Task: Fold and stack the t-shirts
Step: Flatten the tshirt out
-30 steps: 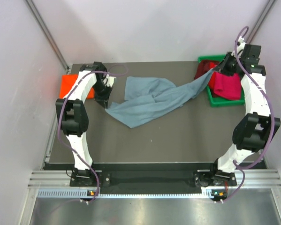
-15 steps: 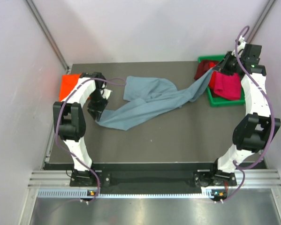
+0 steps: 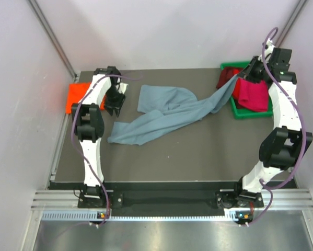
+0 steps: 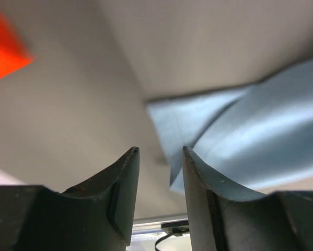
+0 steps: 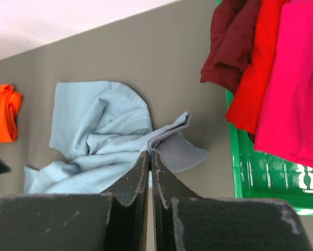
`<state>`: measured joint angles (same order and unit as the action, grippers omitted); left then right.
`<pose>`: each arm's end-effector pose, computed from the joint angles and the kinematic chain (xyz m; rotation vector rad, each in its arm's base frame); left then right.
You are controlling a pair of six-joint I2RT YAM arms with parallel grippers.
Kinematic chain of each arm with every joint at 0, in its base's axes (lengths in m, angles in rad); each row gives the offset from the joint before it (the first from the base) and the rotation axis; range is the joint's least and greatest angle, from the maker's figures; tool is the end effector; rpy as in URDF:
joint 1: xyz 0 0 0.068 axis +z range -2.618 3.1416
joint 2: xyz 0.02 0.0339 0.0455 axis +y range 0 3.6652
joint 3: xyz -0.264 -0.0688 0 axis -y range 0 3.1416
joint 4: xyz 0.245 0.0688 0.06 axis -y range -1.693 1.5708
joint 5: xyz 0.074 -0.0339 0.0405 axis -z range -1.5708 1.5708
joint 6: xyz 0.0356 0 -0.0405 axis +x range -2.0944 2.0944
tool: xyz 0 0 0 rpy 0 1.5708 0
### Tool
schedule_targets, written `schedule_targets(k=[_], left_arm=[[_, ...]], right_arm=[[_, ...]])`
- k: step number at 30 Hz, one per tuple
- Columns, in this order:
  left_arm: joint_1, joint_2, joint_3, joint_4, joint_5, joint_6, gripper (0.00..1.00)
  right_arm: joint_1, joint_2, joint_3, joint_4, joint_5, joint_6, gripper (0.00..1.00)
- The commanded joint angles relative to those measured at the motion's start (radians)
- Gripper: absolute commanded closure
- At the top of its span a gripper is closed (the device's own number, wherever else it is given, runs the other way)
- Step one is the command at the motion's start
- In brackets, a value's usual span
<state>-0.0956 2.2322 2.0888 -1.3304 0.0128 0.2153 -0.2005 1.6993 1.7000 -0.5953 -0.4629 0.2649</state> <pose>0.4418 -0.0428 0.2371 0.4722 3.0071 -0.0106 0.3819 -0.0614 0.3762 0.2314 2.1299 0.5371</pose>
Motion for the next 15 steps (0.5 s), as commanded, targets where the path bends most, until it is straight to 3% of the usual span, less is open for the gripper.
schedule_targets(k=[1,15], left_arm=[[0.026,0.061,-0.006,-0.104,0.079,0.001,0.56],[0.08,0.141,-0.036,-0.058,0.131,0.009,0.58]], right_arm=[[0.003,-0.016,0.061,0.028,0.012,-0.015,1.0],[0.012,0.016,0.069,0.032,0.023,-0.027,1.0]])
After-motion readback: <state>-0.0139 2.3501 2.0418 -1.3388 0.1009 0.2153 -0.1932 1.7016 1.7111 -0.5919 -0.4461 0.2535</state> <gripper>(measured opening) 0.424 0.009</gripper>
